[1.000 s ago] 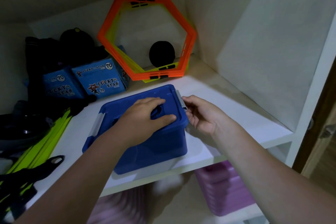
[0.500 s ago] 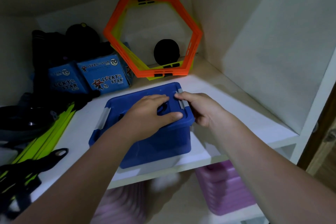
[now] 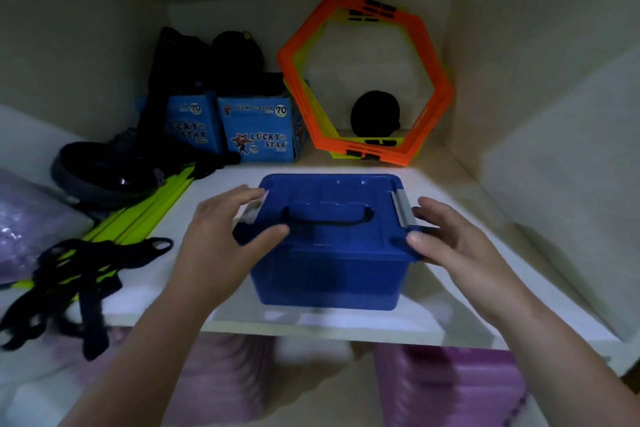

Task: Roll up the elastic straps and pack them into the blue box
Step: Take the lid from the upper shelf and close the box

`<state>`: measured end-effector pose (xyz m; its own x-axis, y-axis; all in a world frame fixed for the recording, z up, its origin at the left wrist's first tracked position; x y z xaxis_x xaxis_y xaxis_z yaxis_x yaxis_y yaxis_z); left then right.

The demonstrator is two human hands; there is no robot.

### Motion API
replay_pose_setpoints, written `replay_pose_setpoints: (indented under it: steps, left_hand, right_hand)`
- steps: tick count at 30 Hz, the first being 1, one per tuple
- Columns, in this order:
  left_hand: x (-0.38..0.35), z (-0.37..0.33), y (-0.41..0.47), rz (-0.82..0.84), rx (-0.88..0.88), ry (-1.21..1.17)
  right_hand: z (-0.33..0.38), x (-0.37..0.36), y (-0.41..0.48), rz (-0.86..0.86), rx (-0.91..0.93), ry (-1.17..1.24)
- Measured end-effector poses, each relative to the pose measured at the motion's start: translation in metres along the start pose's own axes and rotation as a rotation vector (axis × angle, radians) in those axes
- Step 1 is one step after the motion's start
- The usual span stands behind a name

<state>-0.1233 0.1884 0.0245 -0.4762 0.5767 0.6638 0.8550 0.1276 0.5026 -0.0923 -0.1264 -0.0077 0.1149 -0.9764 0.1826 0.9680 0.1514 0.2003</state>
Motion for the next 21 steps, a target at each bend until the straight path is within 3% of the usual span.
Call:
replay_pose_setpoints:
  steps: [4,14,21]
  left_hand:
    - [-0.007,0.021,-0.009,0.168,0.205,-0.133]
    - [-0.017,0.041,0.009,0.184,0.185,-0.325]
    - [-0.006,0.103,0.051,0.177,0.221,-0.433]
  right_hand:
    - [0.011,-0.017,-0.003,0.121,0.014,-0.093]
    - [0.010,-0.044,0.017,0.086,0.050,-0.032]
    - [0.011,-0.099,0.059,0.084,0.033,-0.041]
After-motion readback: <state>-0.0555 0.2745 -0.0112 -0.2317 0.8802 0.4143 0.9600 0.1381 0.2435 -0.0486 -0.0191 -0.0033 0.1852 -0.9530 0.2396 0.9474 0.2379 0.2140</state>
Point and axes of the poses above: each hand's wrist, its own y-axis towards the middle knuckle, its own x-axis out of the back of the hand, z = x × y, the point moved 2 cm from there along y, towards the middle knuckle
